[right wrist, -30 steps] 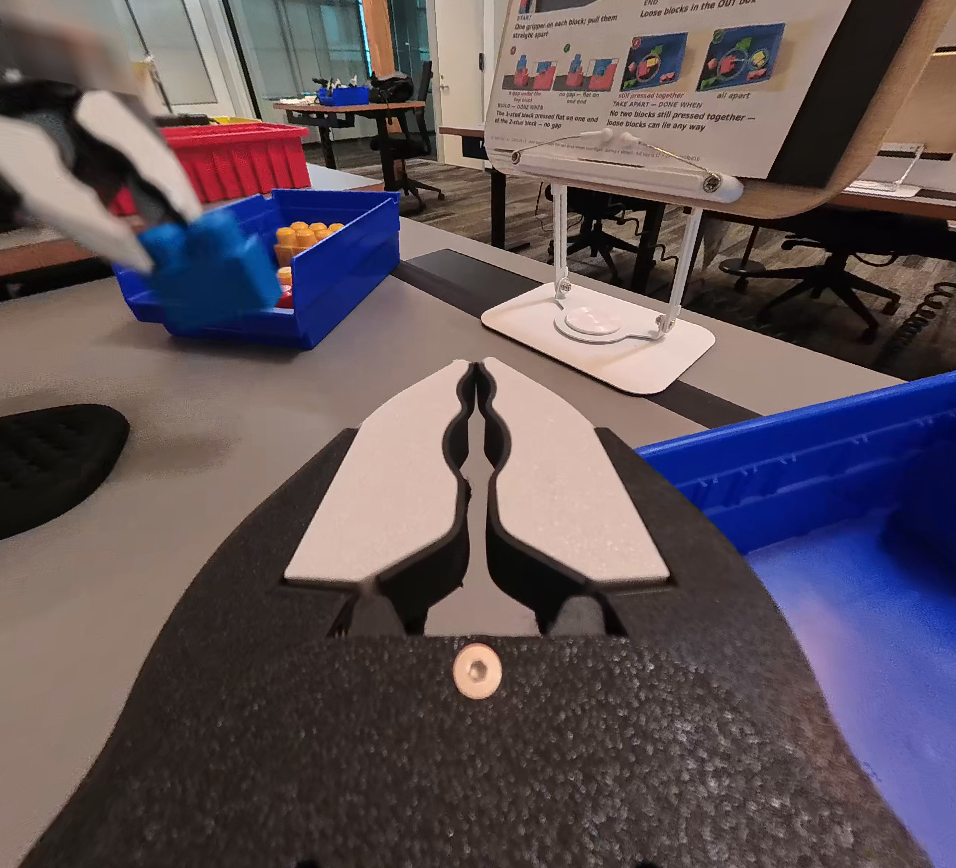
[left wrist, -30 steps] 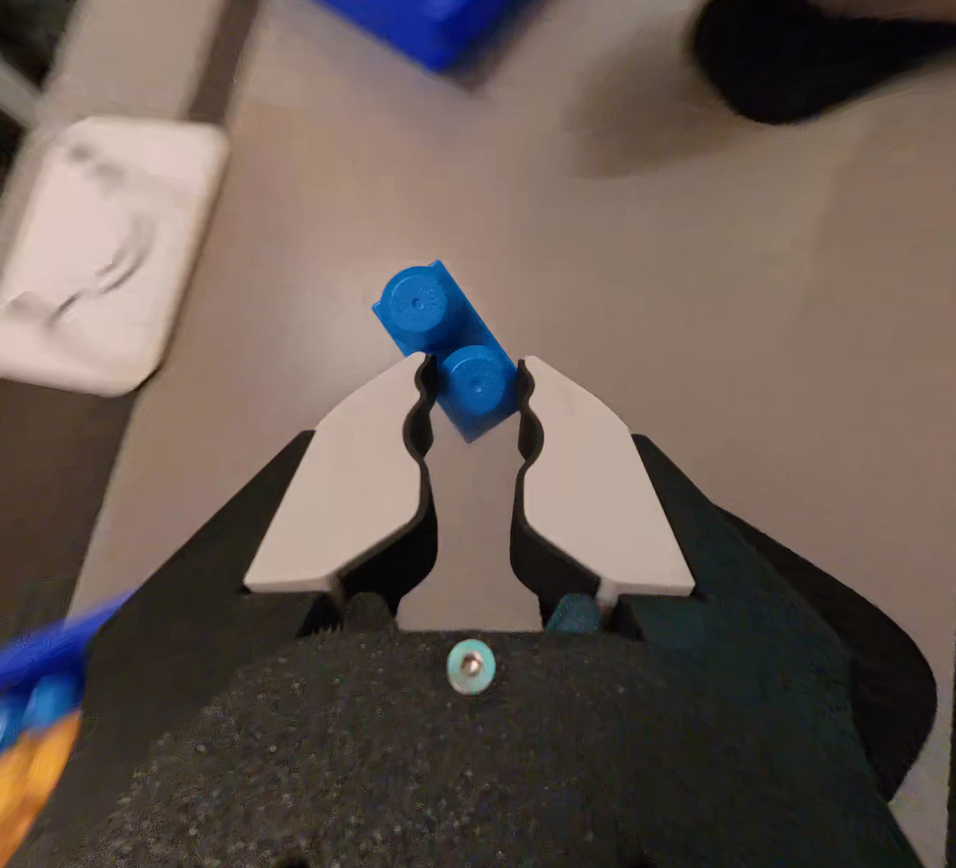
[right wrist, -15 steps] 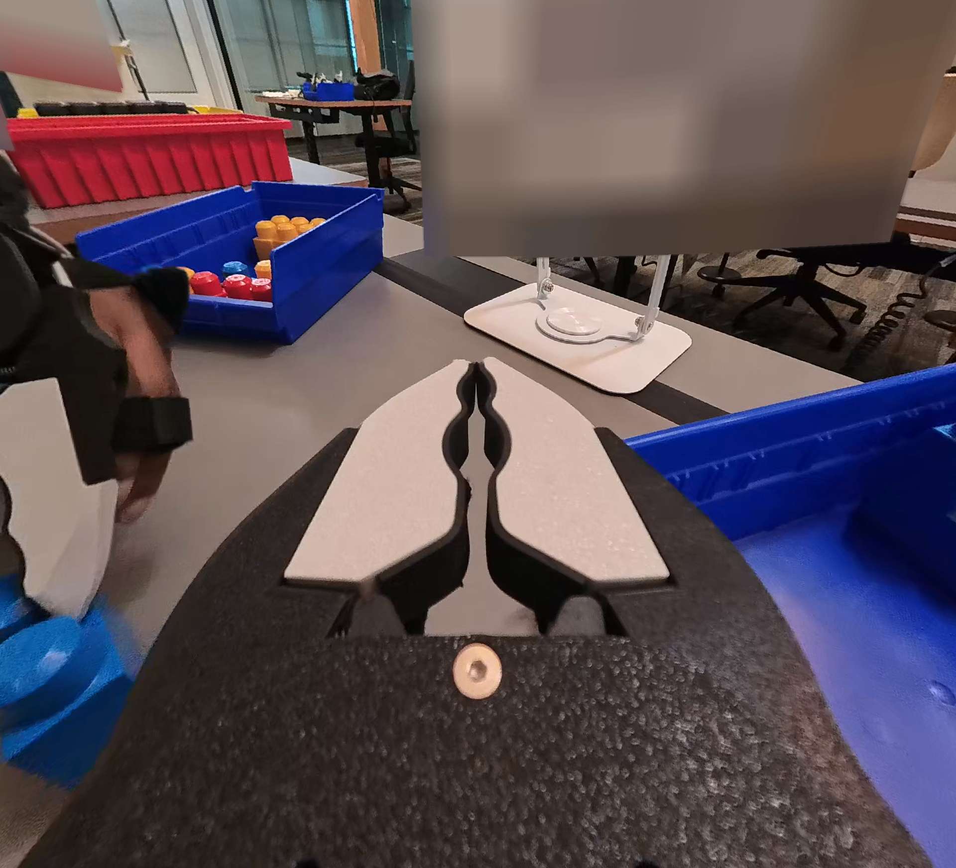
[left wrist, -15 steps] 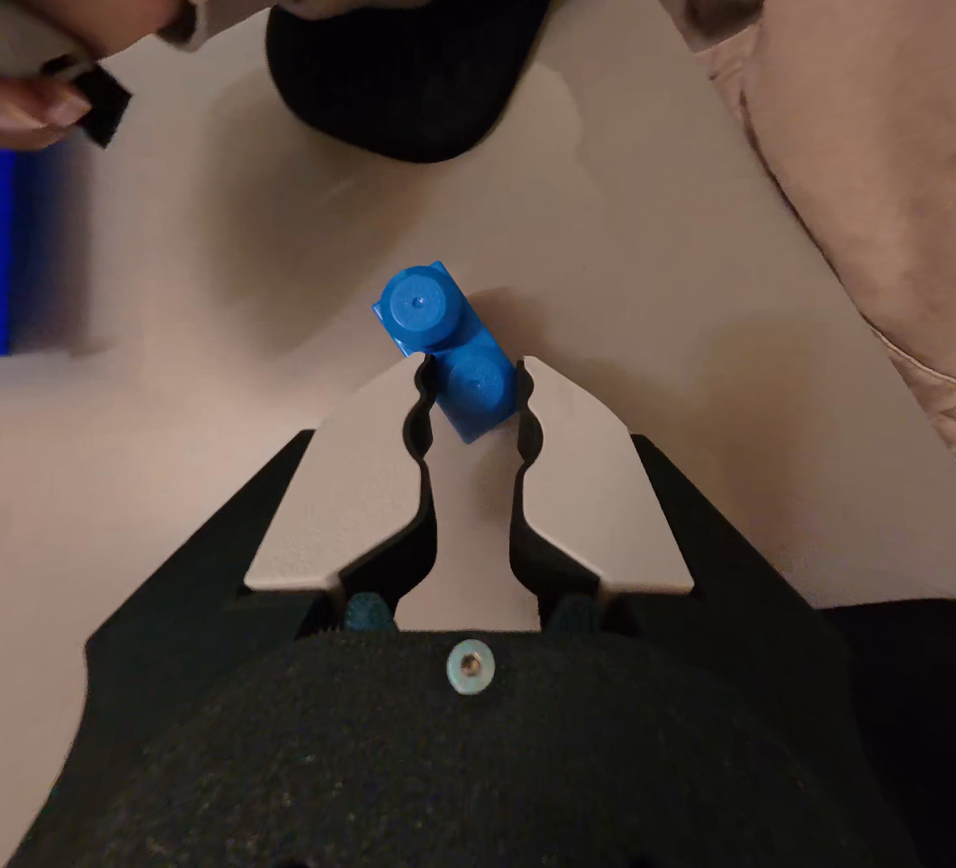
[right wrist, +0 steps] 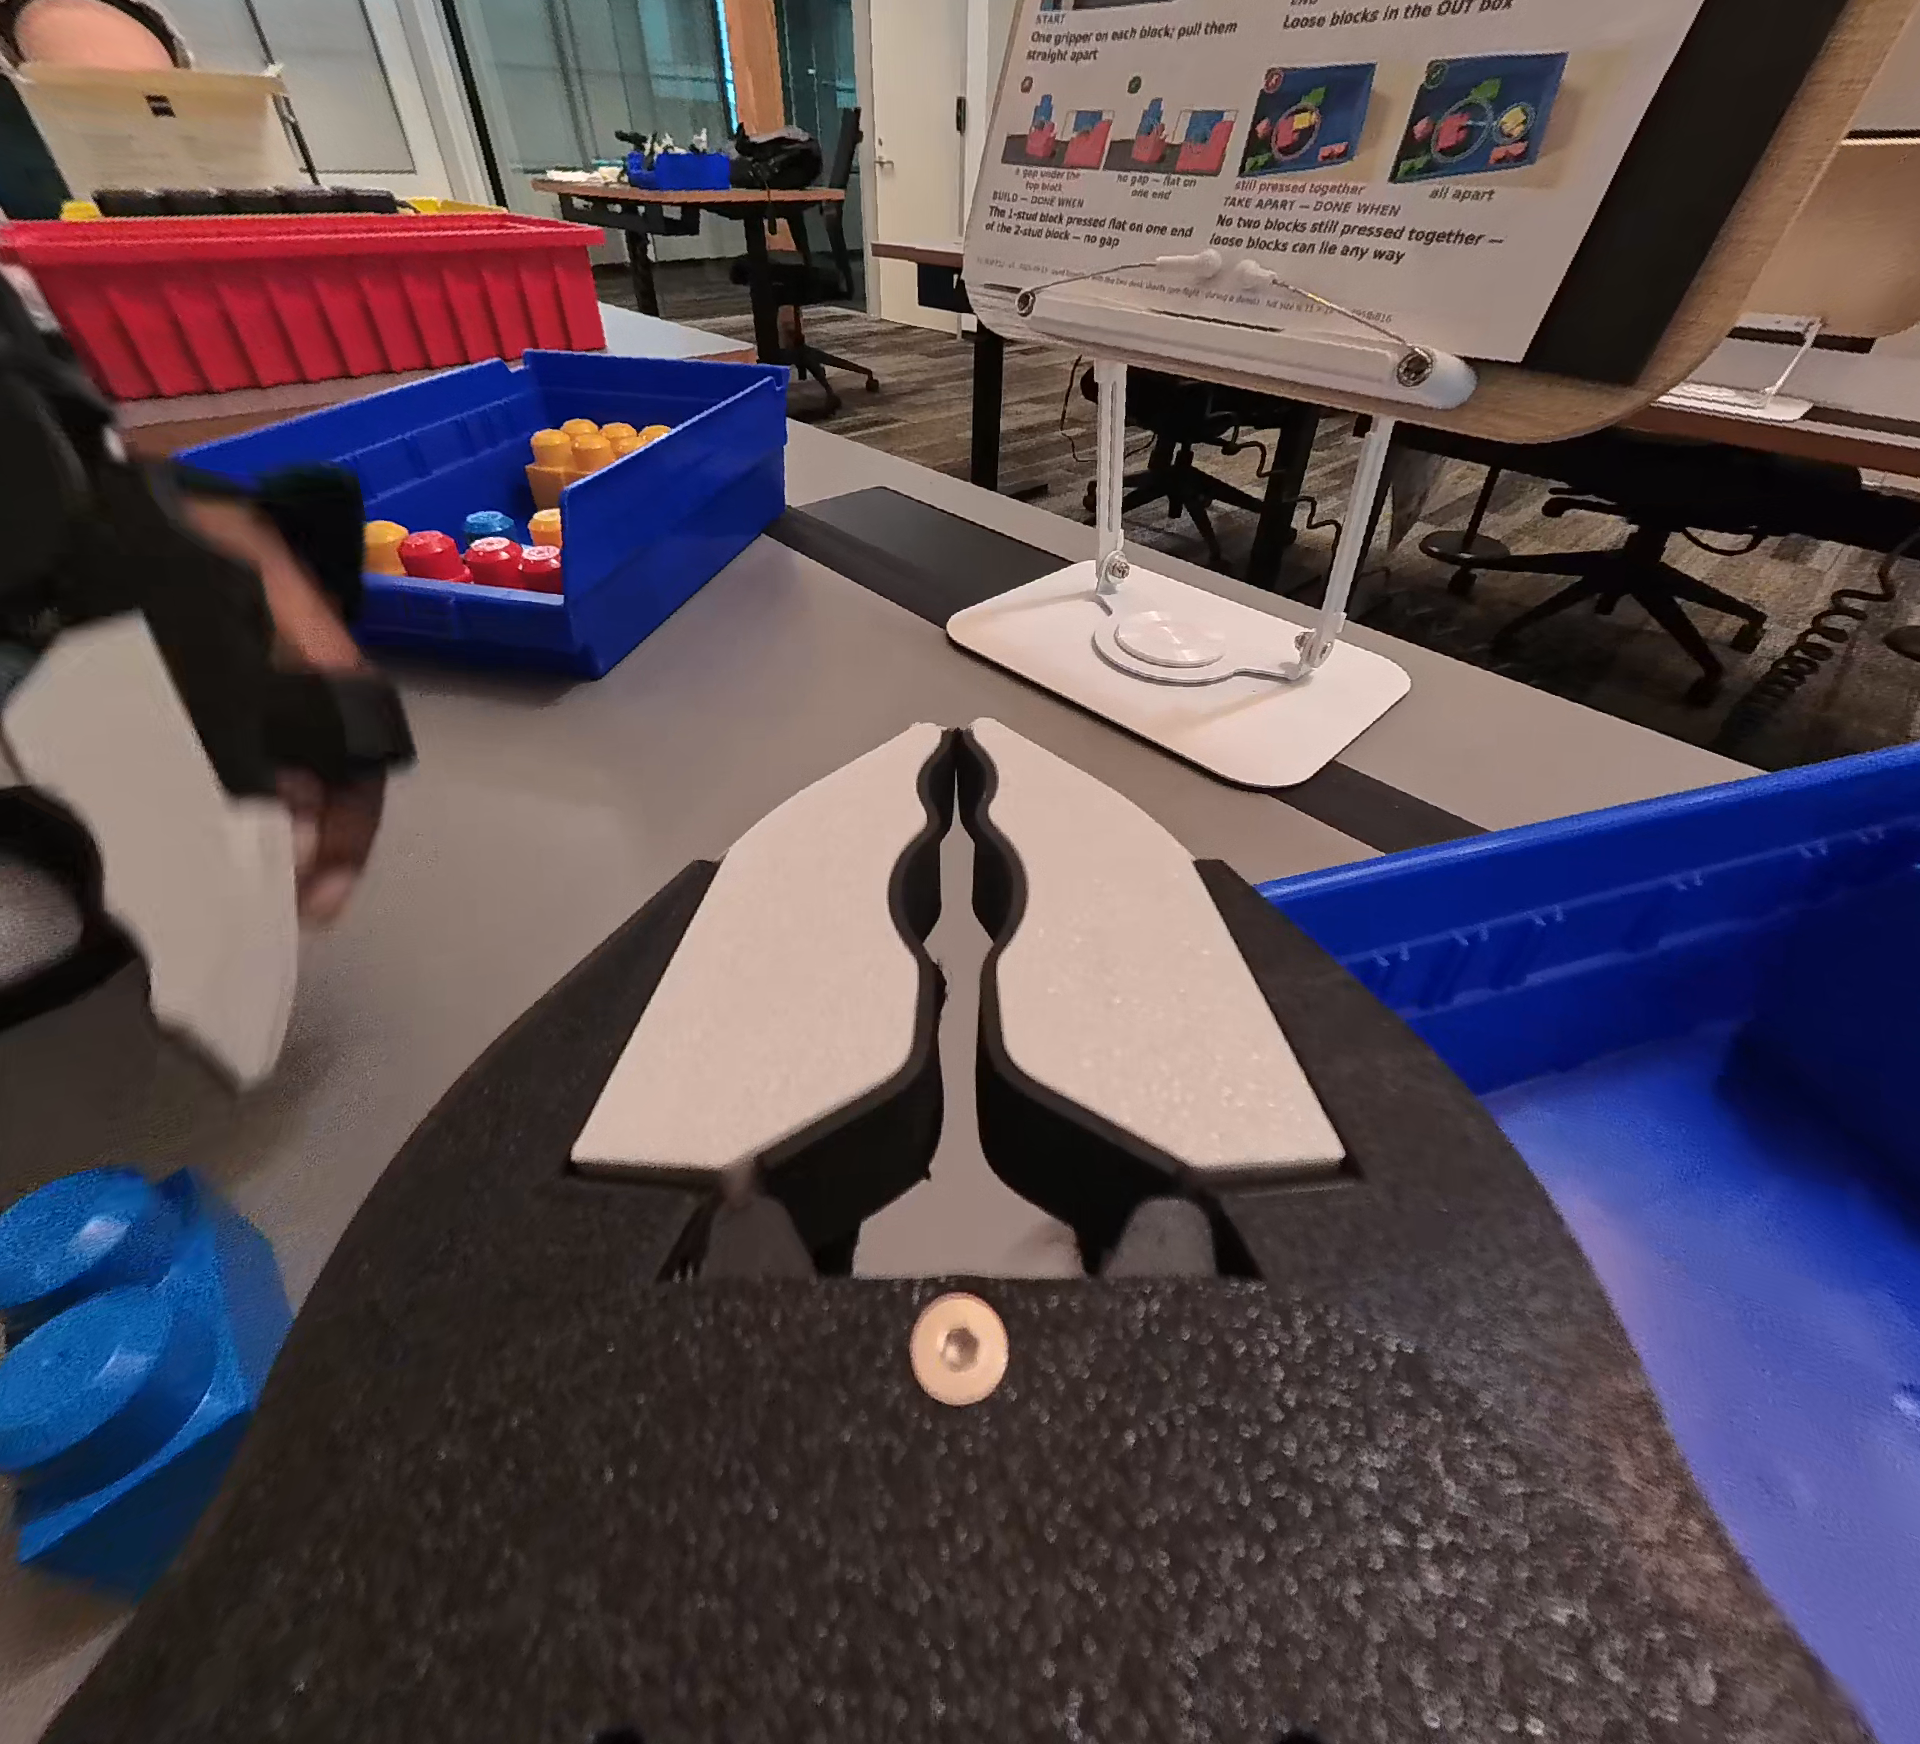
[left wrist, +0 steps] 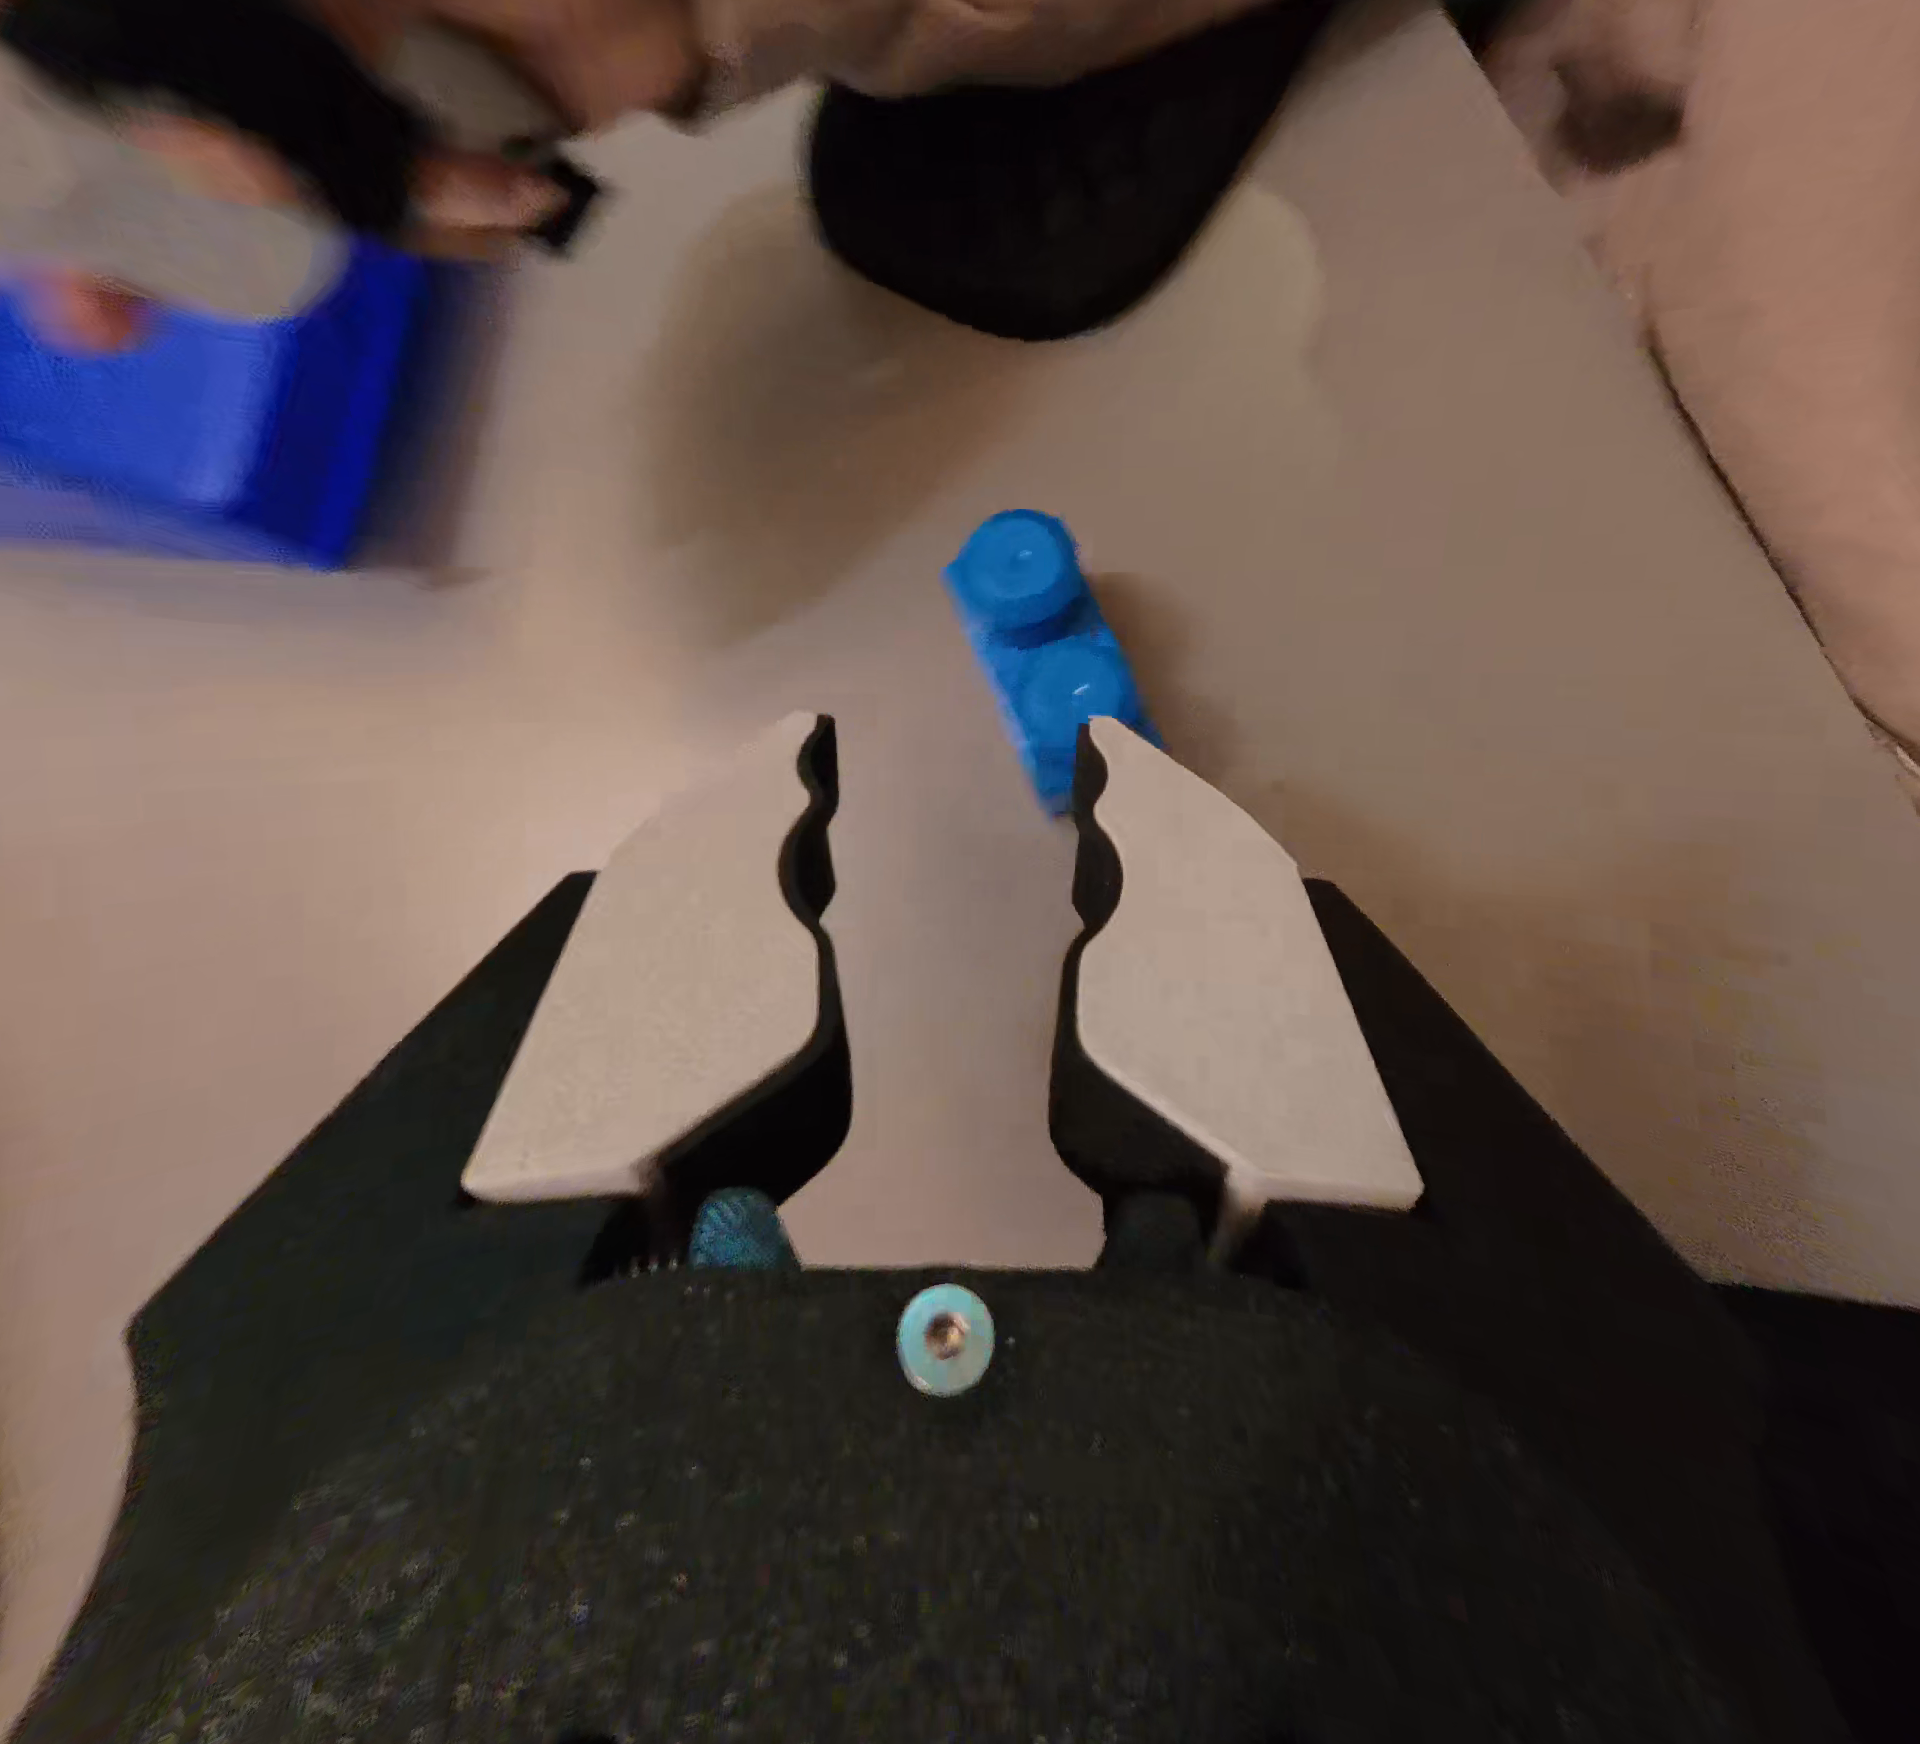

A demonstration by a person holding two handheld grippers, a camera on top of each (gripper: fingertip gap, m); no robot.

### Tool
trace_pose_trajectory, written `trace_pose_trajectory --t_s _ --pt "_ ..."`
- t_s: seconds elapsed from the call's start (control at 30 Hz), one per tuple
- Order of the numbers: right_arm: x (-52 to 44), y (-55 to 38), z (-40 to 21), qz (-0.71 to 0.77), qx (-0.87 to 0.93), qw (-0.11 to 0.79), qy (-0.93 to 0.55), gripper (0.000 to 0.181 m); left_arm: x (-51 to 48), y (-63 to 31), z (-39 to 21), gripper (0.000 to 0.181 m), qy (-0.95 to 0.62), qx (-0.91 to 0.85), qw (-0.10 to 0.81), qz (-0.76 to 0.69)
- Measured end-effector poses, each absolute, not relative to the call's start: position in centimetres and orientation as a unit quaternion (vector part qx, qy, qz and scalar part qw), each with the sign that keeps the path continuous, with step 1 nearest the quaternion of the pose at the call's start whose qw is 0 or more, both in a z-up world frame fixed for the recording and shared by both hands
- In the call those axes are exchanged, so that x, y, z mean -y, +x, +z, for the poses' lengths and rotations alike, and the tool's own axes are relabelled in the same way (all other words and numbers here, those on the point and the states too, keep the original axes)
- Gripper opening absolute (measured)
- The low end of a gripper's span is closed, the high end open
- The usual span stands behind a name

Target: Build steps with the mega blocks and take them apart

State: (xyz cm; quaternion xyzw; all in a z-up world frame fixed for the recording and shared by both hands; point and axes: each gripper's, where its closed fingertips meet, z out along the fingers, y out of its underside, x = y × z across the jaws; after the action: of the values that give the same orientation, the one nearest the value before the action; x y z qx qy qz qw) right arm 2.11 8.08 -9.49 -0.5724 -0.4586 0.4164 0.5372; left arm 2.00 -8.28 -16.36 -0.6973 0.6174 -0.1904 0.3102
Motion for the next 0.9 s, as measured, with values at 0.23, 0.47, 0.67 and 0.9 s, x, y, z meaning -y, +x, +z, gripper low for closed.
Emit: trace_pose_trajectory --t_s 0.23,0.47,0.67,0.9 --pt "-8.2 2.2 -9.5 0.422 0.456 0.533 -0.575 0.000 5.4 -17.1 -8.5 0.030 -0.846 -0.360 0.392 -0.035" --pt "-7.7 1.8 -9.8 0.422 0.466 0.525 -0.573 0.000 9.4 -32.8 -12.4 0.028 -0.962 -0.176 0.207 0.020" --pt "-7.6 1.8 -9.9 0.422 0.470 0.523 -0.572 0.000 9.8 -35.0 -16.2 0.035 -0.985 -0.108 0.133 0.009" --pt "-7.5 1.7 -10.1 0.423 0.472 0.521 -0.572 0.000 9.0 -35.6 -18.7 0.033 -0.989 -0.077 0.124 -0.006"
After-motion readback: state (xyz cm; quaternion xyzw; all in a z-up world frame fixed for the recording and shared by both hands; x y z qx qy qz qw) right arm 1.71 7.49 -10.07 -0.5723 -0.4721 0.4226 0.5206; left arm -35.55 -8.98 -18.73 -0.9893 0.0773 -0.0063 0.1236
